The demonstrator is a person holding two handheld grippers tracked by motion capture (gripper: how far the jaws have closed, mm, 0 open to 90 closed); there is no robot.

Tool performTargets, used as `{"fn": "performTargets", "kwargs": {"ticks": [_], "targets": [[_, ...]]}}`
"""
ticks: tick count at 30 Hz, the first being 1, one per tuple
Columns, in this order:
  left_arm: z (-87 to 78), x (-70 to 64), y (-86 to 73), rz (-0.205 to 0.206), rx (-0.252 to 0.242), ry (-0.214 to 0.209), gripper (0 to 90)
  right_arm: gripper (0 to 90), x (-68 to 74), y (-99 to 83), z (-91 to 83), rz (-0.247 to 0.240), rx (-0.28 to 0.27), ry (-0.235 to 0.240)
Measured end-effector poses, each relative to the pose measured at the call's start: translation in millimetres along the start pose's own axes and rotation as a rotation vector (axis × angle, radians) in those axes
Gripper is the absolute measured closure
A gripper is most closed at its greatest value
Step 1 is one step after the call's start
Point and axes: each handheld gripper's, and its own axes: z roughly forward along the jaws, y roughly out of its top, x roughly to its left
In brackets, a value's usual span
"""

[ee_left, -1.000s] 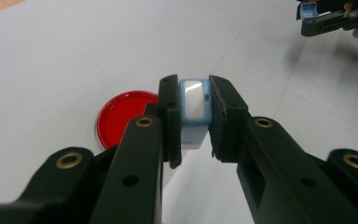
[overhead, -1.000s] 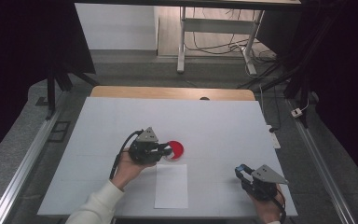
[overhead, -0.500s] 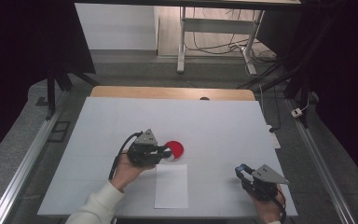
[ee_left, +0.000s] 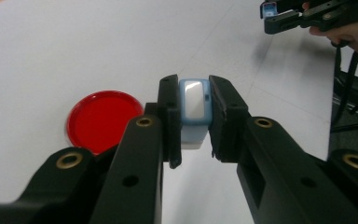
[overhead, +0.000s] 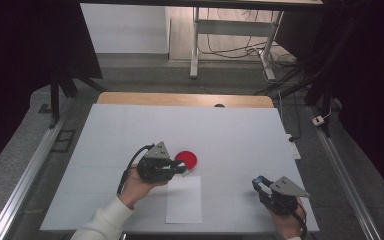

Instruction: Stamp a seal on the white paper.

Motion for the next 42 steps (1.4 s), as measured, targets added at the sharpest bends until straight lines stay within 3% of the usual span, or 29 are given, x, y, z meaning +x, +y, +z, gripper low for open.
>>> {"fn": "performTargets", "kwargs": {"ticks": [18,26,42], "targets": [[13.8,-14.0,-5.5,0.019,0.049,-0.028,75.8,65.4,0.1,0.0,-0.1,-0.003,0.008,-0.003],[13.3,-23.4,-15.8,0.015,0.073,-0.025,75.8,65.4,1.4,0.5,-1.0,-0.003,0.007,-0.003],[19.9,-21.3,-28.8,0.011,0.12,-0.022,75.8,65.4,0.5,-0.4,0.2,-0.001,0.013,0.0]]}}
